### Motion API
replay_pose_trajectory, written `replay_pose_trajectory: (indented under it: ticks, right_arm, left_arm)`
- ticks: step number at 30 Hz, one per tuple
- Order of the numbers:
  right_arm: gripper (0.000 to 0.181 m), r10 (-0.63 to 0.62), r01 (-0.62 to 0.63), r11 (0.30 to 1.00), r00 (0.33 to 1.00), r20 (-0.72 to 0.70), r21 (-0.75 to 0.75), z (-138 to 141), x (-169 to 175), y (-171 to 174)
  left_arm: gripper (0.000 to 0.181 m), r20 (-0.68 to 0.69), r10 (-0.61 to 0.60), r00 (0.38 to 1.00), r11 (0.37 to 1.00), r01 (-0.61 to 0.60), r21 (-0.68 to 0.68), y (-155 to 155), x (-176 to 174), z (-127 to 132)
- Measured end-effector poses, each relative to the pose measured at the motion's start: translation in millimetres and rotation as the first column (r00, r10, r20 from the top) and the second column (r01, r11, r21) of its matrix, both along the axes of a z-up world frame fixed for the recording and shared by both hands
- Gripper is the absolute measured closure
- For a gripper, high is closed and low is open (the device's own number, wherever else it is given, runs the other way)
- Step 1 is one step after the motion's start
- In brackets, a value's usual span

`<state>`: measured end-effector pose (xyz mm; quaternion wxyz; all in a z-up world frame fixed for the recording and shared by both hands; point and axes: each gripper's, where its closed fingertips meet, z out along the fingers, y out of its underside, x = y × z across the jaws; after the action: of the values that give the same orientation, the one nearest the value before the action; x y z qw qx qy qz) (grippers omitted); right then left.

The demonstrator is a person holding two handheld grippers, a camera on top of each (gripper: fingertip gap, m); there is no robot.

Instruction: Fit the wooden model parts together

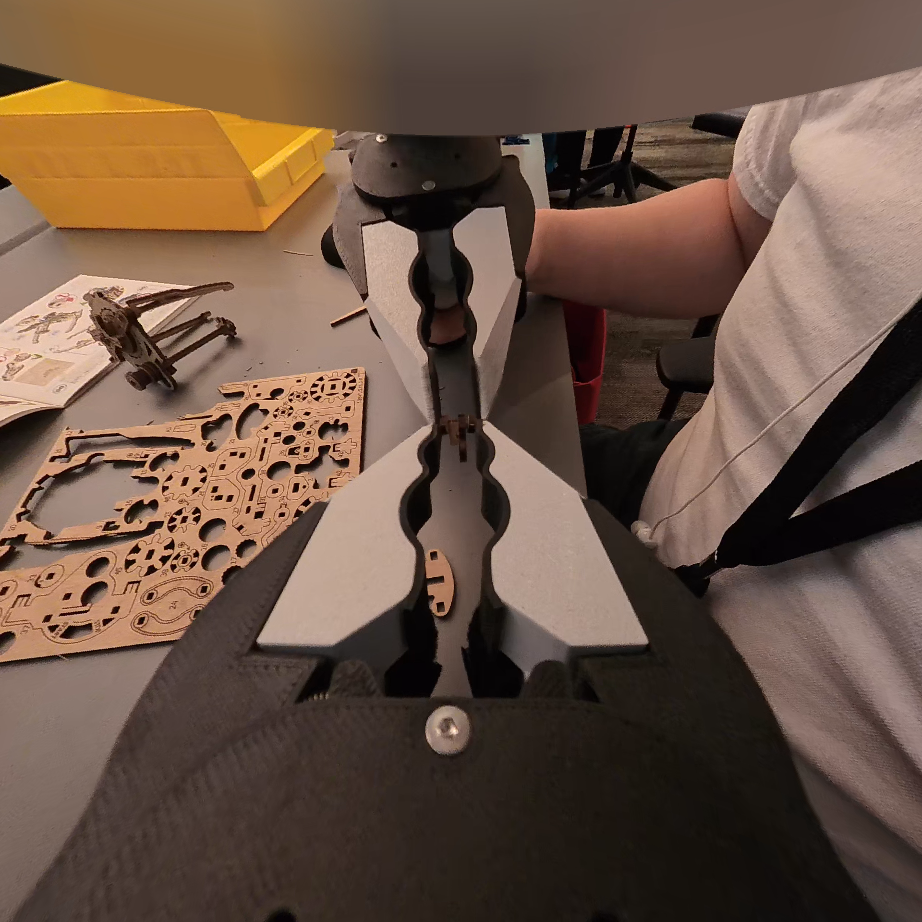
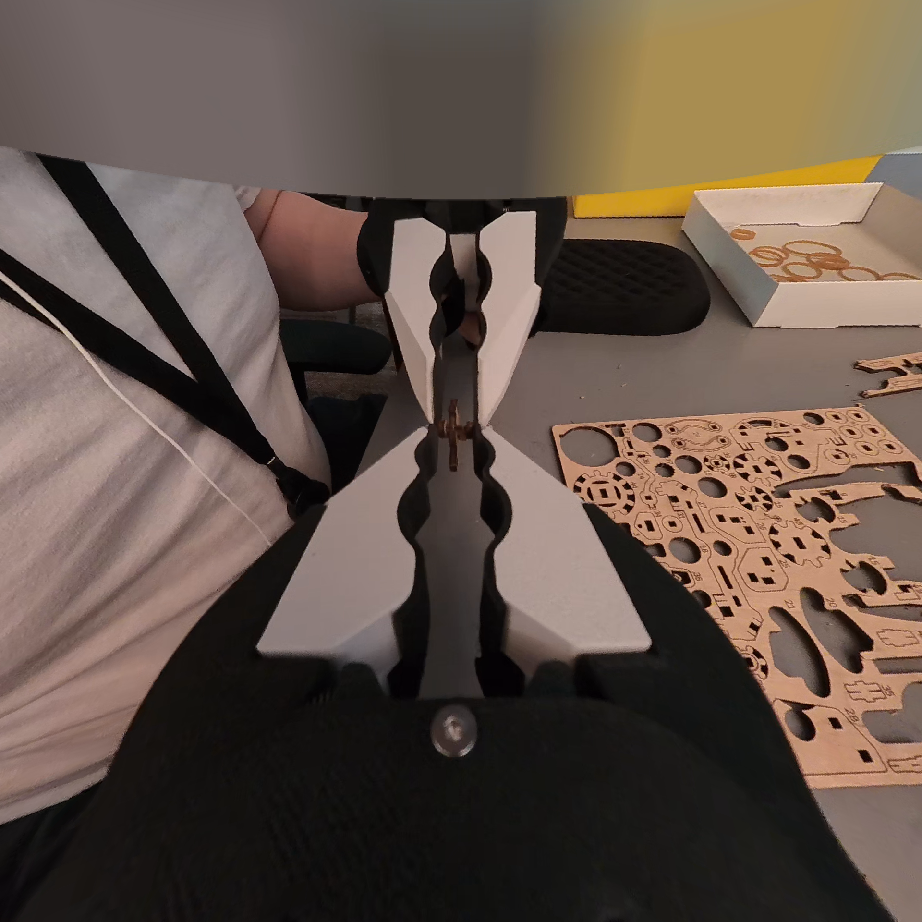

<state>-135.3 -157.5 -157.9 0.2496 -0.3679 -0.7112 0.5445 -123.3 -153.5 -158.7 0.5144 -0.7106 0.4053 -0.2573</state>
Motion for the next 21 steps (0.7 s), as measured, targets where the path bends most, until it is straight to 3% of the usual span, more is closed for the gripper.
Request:
replay_pose_trajectory:
  ticks: [21]
  right_arm:
    - [0.171, 0.015, -0.013, 0.997, 1.0, -0.022, 0.074, -3.8, 2.5, -4.7]
  left_arm:
    - [0.17, -0.058, -0.02, 0.998, 0.998, 0.023, 0.053, -4.6, 2.2, -4.0]
